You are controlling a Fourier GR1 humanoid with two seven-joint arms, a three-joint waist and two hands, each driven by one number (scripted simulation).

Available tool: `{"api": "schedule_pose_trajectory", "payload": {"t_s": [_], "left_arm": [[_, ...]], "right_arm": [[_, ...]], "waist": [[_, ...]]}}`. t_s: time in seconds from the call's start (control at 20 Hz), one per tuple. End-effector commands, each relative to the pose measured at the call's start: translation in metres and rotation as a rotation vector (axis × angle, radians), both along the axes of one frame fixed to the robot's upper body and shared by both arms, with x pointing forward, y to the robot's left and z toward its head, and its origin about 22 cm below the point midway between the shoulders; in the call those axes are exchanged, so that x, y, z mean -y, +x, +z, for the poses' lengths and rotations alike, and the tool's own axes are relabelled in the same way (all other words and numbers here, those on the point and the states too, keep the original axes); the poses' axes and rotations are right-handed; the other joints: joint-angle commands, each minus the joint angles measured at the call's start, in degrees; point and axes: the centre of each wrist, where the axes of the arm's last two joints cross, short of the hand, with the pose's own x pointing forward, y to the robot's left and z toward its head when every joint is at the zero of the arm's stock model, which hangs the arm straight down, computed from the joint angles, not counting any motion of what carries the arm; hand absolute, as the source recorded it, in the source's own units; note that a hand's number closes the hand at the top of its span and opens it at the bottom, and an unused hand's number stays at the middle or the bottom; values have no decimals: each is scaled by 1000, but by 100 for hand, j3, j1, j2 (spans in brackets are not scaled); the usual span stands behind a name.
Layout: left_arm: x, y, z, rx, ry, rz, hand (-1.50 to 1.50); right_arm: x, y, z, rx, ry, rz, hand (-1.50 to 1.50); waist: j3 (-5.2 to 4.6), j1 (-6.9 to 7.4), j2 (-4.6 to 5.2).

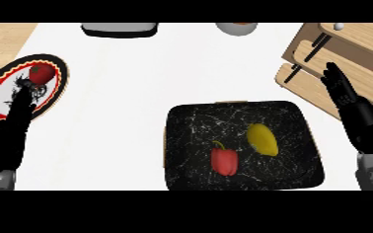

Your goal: Pick the lemon from the tray and place it in the tiered shelf

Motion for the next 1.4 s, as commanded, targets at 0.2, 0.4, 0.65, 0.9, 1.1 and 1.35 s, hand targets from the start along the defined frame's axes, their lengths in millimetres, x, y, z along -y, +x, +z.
{"api": "schedule_pose_trajectory", "payload": {"t_s": [0.2, 0.4, 0.65, 0.9, 1.1, 1.35], "left_arm": [[-6, 10, 4, 0, -83, -126, 0], [8, -9, -26, -76, -151, -126, 0], [3, -4, -9, -66, -182, -183, 0], [-6, -17, -25, -76, -165, -160, 0], [-8, -23, -35, -86, -180, -153, 0], [-2, -12, -29, -78, -176, -167, 0]], "right_arm": [[-133, 14, 27, 178, 51, 229, 150], [-67, 9, 1, 199, -280, -334, 150], [-192, -30, -26, 179, -220, -190, -150], [-181, -62, -4, 146, -433, -298, -150], [-171, -61, 2, 6, -686, -357, -150], [-195, -71, 30, -197, -910, -276, -150]], "waist": [[135, 93, 139], [100, -161, 93], [137, 12, 122], [121, -106, 81], [111, -111, 78], [111, -82, 92]]}}
